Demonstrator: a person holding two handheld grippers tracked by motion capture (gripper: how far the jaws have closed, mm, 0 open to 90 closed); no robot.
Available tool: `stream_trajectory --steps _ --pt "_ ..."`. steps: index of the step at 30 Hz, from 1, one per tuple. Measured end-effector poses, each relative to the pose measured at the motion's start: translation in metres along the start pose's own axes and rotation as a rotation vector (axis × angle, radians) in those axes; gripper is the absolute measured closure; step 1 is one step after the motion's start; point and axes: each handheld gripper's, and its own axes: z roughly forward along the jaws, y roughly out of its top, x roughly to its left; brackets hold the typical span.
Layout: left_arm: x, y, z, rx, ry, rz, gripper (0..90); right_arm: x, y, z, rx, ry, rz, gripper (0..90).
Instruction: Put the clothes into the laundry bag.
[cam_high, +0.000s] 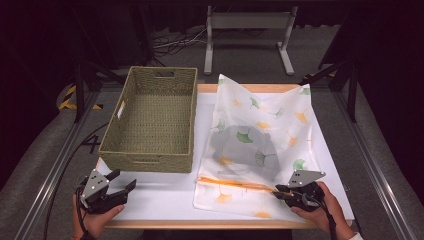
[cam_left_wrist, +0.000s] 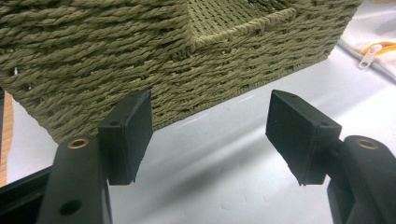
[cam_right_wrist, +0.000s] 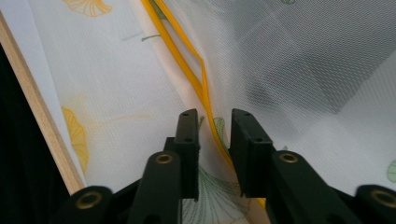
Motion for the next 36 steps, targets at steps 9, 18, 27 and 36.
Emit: stream_trajectory --steps 9,18,27,36 --pt "0.001 0.001 0.001 0.011 0.007 0.004 29.9 0.001 0.003 -0.022 -0.147 -0.056 -0.01 60.7" --pt "0.003 0.0 0.001 0.018 0.012 0.002 26.7 -0.005 0.009 -0.034 -0.213 -0.161 -0.012 48.9" --pt "0.006 -0.004 0.004 0.058 0.024 0.046 24.9 -0.019 0.004 -0.039 -0.239 -0.221 0.037 34.7" --pt "0.02 -0.011 0.003 0.05 0.033 0.021 18.3 -0.04 -0.009 -0.043 -0.261 -0.301 0.086 29.1"
